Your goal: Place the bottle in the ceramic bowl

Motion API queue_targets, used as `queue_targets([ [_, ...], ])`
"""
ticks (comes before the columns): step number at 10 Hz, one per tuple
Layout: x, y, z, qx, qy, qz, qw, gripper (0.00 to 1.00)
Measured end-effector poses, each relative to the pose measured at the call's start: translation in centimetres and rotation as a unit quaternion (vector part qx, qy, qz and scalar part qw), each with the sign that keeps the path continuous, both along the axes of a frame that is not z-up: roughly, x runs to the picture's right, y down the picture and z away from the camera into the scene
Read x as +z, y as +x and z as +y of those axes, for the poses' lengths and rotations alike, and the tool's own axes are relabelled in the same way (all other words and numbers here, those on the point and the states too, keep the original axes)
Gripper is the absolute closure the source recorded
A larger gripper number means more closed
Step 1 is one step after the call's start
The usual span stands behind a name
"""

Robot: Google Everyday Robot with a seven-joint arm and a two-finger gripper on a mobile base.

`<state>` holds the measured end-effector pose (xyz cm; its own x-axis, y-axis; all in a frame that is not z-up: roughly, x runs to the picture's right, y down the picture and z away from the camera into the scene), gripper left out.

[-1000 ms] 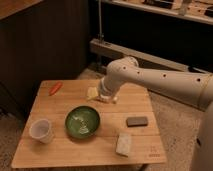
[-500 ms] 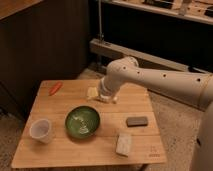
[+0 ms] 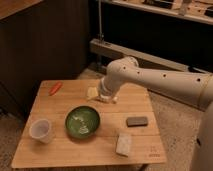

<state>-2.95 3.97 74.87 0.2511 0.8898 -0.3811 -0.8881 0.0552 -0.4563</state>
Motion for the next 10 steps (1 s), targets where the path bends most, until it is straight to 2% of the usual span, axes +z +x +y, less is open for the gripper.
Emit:
queue_targets([
  [4, 0.1, 0.0, -0.4, -0.001, 0.001, -0.002, 1.0000, 0.20],
  [6, 1.1, 0.5, -2.4, -0.012, 0.006, -0.014, 0.9998, 0.20],
  [10, 1.4, 1.0, -3.7, -0.015, 0.007, -0.024, 0.9996, 0.20],
])
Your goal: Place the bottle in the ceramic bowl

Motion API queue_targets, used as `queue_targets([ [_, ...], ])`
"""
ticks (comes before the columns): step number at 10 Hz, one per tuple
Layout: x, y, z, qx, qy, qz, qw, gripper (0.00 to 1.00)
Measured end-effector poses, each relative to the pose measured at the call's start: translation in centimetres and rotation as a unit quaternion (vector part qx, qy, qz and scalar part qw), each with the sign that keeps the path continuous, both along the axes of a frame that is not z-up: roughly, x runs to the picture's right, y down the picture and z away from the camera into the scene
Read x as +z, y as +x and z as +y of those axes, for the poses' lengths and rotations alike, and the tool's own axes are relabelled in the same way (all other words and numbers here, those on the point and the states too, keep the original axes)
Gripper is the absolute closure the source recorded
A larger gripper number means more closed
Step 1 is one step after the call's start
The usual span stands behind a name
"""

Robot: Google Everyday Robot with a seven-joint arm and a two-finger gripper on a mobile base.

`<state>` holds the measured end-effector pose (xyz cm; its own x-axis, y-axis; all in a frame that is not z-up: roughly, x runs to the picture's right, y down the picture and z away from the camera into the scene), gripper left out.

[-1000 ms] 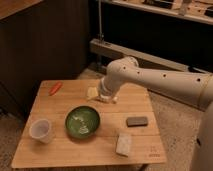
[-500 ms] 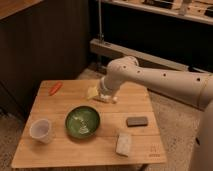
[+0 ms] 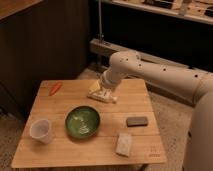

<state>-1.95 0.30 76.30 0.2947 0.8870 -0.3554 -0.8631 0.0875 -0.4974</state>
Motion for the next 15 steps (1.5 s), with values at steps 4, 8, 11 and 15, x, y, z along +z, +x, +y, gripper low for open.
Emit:
queue_targets([
  [4, 2.5, 0.8, -2.4, -0.010, 0.000, -0.003, 0.9999, 0.20],
  [8, 4.5, 1.0, -4.0, -0.026, 0.014, -0.007, 0.9995, 0.20],
  [11, 6.1, 0.5, -4.5, -0.038, 0.027, -0.007, 0.9989, 0.20],
  [15, 8.0, 0.2, -5.2, -0.057, 0.048, -0.009, 0.9972, 0.20],
])
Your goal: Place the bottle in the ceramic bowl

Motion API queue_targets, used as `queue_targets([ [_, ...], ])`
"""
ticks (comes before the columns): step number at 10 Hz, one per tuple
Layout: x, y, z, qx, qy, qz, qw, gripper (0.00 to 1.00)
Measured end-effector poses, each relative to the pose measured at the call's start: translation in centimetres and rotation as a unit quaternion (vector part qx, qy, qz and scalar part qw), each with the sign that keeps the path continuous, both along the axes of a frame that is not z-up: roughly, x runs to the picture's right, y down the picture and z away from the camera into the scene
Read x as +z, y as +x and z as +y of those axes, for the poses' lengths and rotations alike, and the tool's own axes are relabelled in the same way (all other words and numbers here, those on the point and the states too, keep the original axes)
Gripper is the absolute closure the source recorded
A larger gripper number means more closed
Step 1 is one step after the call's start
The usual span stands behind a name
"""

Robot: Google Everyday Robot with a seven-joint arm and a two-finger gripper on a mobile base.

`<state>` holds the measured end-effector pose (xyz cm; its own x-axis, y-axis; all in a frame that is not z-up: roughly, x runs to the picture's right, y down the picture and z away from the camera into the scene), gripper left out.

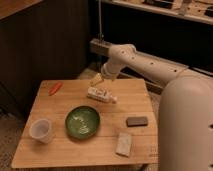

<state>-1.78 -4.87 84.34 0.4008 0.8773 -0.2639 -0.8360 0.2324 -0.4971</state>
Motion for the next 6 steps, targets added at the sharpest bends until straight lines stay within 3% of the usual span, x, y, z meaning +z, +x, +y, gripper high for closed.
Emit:
queue_targets([
  [6, 3.1, -0.9, 1.2, -0.012, 0.014, 0.006, 0.9998, 0.20],
])
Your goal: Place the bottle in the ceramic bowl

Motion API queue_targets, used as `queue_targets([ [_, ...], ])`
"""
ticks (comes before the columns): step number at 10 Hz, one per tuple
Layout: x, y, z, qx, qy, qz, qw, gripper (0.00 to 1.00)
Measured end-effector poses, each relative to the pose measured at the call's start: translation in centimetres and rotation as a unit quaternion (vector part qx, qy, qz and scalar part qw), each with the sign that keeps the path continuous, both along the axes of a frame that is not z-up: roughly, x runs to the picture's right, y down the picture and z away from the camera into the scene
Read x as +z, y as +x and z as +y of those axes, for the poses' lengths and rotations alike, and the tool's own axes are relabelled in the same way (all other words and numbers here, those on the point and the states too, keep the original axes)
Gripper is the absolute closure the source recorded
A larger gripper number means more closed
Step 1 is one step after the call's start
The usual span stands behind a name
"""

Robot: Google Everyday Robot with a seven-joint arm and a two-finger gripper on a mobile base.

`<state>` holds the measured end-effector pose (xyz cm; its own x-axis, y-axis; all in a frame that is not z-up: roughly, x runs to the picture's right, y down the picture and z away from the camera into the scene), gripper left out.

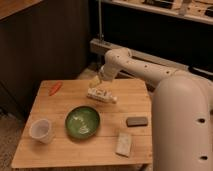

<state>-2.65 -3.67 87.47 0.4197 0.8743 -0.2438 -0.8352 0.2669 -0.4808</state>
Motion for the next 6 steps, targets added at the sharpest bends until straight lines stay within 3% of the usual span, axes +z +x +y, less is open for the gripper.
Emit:
queue_targets([
  [2, 1.5, -0.1, 0.8, 0.000, 0.003, 0.004, 1.0000, 0.20],
  [6, 2.5, -0.4, 1.3, -0.002, 0.007, 0.009, 0.9999, 0.20],
])
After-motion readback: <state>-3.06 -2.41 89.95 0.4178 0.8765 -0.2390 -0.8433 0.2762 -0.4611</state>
